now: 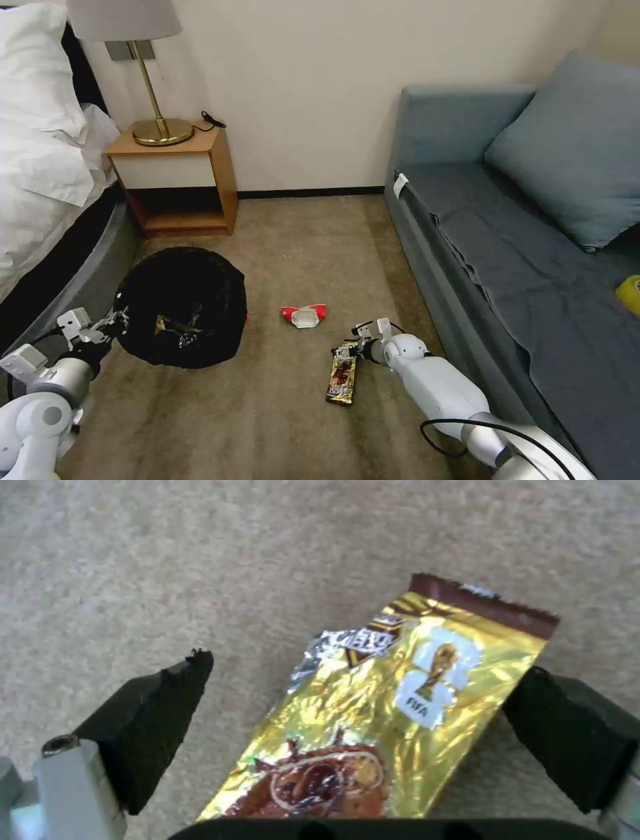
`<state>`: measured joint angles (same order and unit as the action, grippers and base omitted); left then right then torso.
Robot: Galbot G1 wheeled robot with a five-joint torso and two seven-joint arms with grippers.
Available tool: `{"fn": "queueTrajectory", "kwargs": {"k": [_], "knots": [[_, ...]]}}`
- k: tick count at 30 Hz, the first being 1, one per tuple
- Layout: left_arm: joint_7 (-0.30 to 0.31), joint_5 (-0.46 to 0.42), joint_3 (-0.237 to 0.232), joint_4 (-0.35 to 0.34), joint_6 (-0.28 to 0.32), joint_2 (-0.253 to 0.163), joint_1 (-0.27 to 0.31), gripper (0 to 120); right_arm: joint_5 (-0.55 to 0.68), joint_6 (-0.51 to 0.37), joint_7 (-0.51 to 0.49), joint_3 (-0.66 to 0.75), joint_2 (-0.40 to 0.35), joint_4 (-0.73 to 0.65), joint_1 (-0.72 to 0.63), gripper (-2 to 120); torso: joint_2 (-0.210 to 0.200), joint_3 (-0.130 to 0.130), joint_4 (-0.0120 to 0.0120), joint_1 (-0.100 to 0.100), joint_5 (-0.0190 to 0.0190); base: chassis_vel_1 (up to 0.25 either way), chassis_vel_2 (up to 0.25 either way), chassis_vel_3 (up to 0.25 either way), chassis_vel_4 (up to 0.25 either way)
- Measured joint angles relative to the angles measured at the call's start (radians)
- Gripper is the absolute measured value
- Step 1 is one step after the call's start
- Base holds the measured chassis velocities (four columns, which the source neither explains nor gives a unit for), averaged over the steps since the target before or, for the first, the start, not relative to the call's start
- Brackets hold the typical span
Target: Pick up the trash bin, then pick up the garbage on the floor and place it into the trash bin.
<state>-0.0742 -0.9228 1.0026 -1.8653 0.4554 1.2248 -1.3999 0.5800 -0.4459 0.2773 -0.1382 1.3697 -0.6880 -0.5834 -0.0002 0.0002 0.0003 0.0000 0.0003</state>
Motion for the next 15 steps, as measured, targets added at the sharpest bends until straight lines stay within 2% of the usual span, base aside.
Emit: {"fn": "queueTrajectory", "kwargs": {"k": [15], "knots": [[-0.007,0.000,-0.004,0.019,-0.009,-0.010,0.002,4,-0.011,0.010,-0.002,0.002,0.012,0.005,-0.016,100,0.000,0.000,-0.0003,0.000,-0.0004,0.000,0.000,0.000,0.000]]}}
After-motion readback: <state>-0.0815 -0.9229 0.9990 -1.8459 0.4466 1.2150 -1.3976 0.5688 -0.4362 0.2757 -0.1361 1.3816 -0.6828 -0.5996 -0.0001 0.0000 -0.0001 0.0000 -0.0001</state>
